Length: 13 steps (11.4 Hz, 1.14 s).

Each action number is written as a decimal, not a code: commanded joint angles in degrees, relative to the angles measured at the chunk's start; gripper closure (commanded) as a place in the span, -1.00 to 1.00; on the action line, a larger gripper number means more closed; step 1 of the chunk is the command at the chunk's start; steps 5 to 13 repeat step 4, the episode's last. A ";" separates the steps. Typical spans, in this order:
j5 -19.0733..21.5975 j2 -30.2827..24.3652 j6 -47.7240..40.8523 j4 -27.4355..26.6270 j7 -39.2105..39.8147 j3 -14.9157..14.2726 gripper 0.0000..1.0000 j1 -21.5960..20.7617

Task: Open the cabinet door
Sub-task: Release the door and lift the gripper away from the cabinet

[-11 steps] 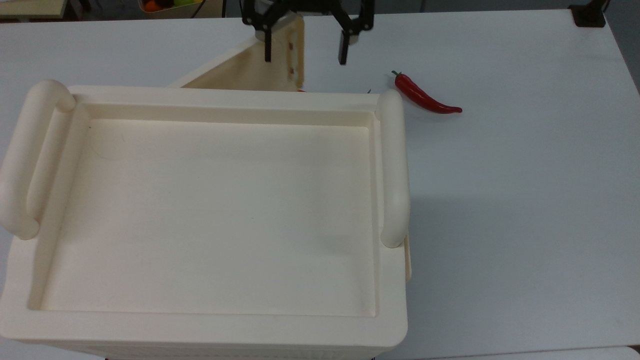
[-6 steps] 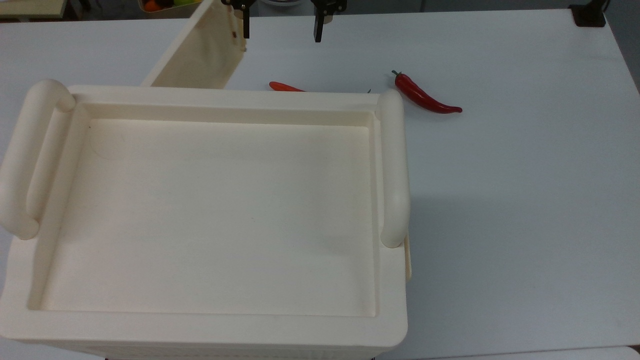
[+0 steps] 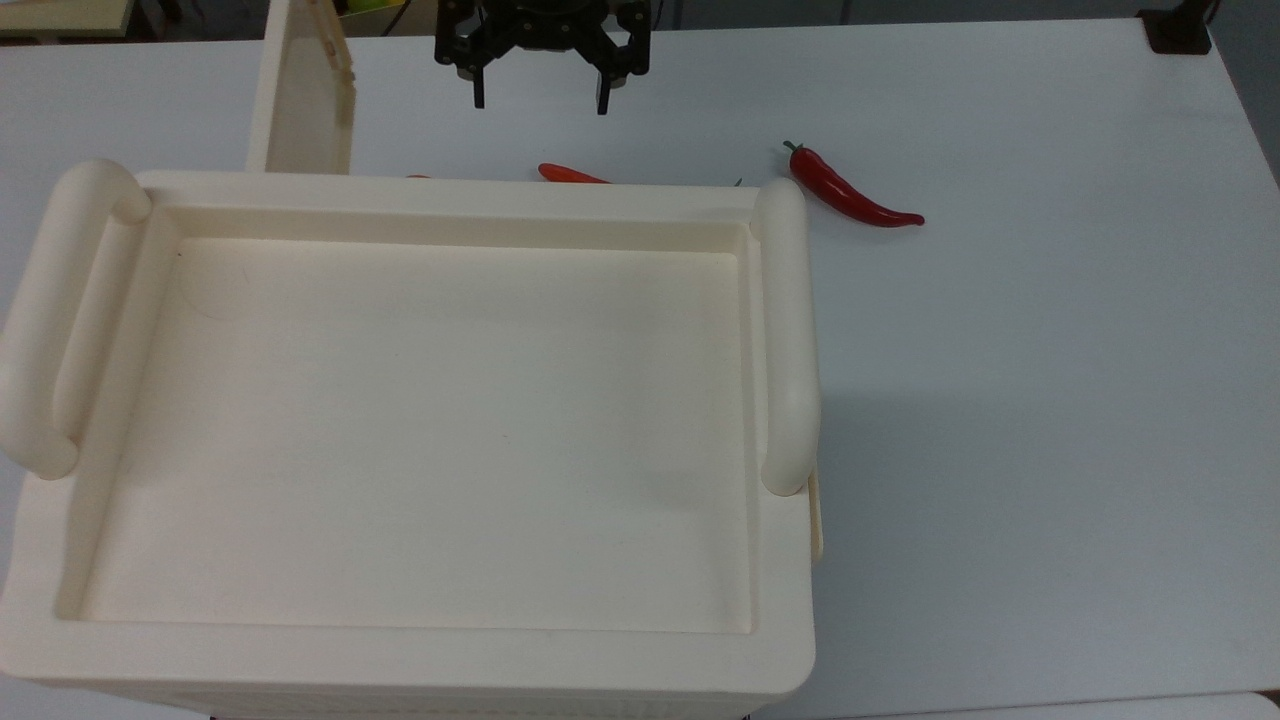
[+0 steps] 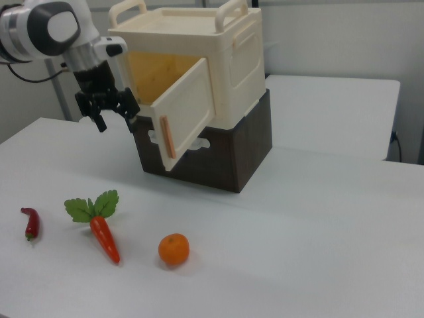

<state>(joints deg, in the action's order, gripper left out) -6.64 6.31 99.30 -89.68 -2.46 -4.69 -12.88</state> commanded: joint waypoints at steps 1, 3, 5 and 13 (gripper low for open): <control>3.29 -8.58 -0.86 -10.33 0.26 0.38 -1.00 3.55; 3.30 -8.42 -2.35 -10.08 0.26 0.29 -1.00 3.83; 3.30 -8.16 -2.71 -9.99 0.26 0.29 -1.00 3.83; 3.30 -8.16 -2.71 -9.99 0.26 0.29 -1.00 3.83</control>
